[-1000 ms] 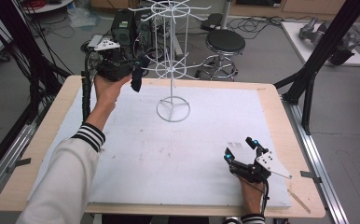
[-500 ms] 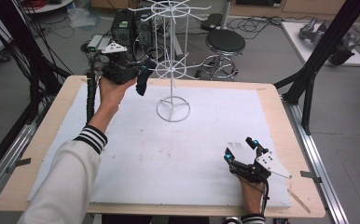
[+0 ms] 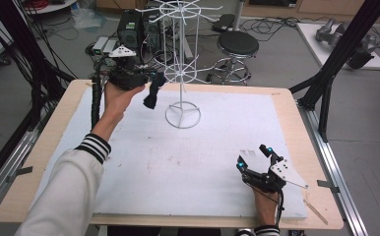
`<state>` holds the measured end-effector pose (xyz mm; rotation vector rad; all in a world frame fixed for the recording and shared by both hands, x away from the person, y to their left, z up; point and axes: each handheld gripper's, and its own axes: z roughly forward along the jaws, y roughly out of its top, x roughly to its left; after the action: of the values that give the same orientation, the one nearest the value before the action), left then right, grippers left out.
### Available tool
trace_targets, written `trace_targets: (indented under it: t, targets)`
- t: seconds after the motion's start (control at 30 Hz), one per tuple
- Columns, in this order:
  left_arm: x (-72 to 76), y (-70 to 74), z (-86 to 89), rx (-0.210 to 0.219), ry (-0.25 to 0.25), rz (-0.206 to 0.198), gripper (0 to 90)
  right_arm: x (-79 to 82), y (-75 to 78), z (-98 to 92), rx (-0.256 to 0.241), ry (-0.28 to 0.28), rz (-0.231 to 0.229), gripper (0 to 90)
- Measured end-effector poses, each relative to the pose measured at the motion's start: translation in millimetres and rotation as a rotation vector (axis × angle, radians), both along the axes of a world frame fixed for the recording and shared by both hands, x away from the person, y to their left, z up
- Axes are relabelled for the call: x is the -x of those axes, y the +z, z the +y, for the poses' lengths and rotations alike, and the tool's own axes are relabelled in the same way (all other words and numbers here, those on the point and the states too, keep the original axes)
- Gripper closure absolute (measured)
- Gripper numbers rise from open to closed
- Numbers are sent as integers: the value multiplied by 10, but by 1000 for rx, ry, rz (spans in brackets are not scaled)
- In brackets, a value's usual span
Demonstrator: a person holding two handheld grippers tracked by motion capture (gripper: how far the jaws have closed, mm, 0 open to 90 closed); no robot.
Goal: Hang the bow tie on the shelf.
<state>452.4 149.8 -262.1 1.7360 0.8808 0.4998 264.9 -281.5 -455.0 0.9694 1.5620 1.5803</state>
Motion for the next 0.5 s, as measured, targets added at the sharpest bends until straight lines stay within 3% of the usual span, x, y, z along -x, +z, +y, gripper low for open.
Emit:
trace_targets:
  t: [0.13,0.23,0.37,0.5]
  targets:
    - [29,13,19,-28,1,-8,701,1,0,0,-2,0,2,96]
    - [67,31,57,-44,2,-21,587,1,0,0,-3,1,2,96]
    - [146,49,137,-63,-18,-58,408,4,-1,-2,-4,2,6,96]
    - [253,1,273,-85,-33,-101,320,5,-1,-5,-13,6,7,96]
